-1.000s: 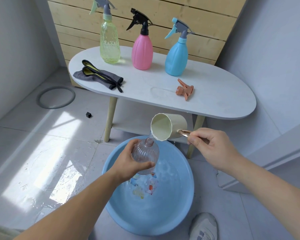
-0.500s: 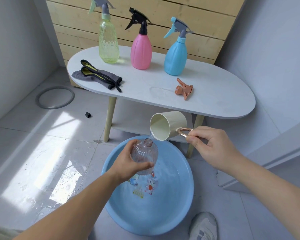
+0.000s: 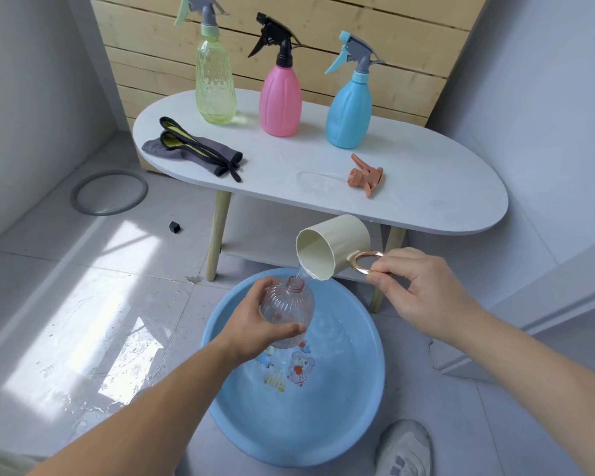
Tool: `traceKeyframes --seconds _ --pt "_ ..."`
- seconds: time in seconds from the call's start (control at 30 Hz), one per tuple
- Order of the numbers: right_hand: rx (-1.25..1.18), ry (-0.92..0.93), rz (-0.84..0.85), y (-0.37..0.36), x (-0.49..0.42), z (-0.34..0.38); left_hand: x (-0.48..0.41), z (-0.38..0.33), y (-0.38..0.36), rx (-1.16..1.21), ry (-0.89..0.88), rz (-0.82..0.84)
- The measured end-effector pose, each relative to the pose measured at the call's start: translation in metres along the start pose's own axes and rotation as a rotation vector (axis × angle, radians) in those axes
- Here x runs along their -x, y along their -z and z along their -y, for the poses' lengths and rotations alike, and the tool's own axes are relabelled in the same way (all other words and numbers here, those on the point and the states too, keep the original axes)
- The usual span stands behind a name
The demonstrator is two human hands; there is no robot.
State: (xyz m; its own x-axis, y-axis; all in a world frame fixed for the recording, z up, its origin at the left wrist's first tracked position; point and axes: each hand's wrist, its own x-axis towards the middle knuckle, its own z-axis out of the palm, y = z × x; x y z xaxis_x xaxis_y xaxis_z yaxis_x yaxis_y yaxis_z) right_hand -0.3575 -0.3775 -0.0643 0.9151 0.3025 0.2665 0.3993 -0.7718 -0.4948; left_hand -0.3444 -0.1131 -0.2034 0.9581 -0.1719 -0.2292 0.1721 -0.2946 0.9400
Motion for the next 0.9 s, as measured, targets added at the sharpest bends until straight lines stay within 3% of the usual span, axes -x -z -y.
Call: traceKeyframes --seconds 0.43,0.7,0.9 --pt "0.103 0.134 -0.001 -0.003 -0.002 0.0 0.0 0.002 -0.001 -0.007 0.0 0.02" --pt "0.236 0.376 0.026 -0.006 -0.005 -0.006 -0.002 0.004 -0.003 -0.002 0.004 0.016" --pt "0.346 0.444 0.036 -0.014 -0.002 -0.007 -0.003 0.009 -0.003 -0.018 0.001 0.013"
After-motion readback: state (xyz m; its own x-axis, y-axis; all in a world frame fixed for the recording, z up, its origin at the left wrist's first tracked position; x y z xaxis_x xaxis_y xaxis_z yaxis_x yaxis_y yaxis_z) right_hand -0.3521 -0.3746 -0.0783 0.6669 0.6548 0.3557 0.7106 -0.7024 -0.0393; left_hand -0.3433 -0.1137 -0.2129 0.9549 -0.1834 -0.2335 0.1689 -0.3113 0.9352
